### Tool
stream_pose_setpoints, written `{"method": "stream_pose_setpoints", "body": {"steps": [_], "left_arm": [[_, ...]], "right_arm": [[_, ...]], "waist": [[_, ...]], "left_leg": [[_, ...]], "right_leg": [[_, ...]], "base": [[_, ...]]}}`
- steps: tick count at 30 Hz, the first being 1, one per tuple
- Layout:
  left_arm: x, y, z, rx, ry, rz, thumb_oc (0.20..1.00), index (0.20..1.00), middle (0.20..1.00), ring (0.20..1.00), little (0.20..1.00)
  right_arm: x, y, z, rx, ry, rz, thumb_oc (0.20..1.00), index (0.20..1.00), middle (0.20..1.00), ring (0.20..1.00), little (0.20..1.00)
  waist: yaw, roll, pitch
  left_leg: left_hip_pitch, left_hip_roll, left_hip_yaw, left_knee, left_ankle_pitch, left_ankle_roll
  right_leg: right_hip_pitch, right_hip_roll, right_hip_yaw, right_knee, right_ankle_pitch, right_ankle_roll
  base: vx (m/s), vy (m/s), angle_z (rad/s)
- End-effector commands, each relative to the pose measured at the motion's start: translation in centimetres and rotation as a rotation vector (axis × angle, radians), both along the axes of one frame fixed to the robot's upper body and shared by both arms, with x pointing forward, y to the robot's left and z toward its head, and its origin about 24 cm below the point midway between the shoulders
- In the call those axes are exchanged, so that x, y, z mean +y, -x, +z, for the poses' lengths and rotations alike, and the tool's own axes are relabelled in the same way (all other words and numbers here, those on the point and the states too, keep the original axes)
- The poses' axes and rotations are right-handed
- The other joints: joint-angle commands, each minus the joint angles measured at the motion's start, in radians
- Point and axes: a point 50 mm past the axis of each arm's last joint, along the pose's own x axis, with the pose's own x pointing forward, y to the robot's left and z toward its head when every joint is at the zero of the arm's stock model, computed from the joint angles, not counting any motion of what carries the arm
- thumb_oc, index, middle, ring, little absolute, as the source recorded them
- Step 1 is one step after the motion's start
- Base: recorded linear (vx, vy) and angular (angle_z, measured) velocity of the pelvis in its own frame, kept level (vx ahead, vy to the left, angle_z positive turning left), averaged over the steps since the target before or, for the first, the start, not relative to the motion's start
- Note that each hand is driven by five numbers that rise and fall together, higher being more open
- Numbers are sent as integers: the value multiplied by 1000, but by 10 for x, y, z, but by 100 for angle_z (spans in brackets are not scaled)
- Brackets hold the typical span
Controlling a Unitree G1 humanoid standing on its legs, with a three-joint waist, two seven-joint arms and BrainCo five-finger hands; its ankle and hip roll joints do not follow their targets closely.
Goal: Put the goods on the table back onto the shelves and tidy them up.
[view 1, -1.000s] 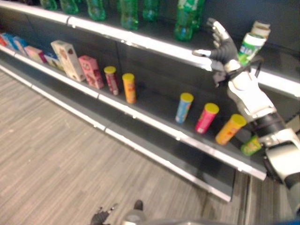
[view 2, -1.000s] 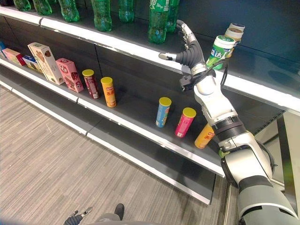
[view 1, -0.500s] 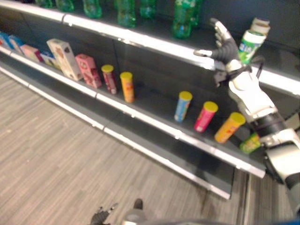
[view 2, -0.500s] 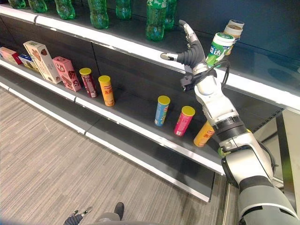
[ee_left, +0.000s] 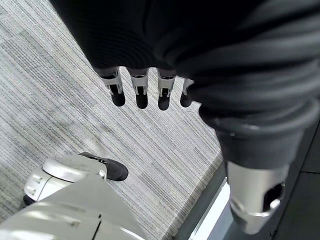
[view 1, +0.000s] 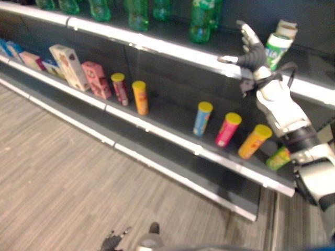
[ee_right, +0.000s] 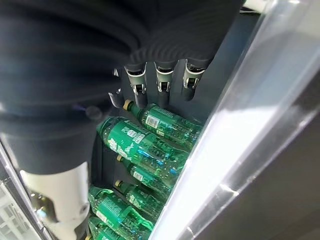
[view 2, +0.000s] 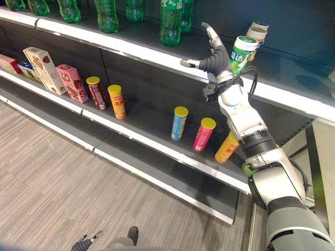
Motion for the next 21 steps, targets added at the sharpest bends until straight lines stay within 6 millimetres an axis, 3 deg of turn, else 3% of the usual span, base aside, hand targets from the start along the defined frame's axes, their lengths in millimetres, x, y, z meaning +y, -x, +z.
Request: {"method": "stream_pose_setpoints", "body": {"steps": [1,21], "left_arm": [[13,-18,7,-33,-65,-94,1000,1000,1000,1000,1000],[14,-16,8,-31,-73,-92,1000,1000,1000,1000,1000]], "right_arm": [[-18,7,29,-119,39,-61,1000,1000,1000,1000,1000],[-34,13,24,-139,67,-138,1000,1000,1000,1000,1000]], "waist": [[31,-8,-10],[21,-13,-3]], "left_leg": [[79,49,48,7,-142,-56],[80,46,55,7,-145,-52]], "right_leg": [[-13,-65,8,13,7,35],[-21,-70,17,13,11,37]], "base": [[0,0,0],[0,0,0]]}}
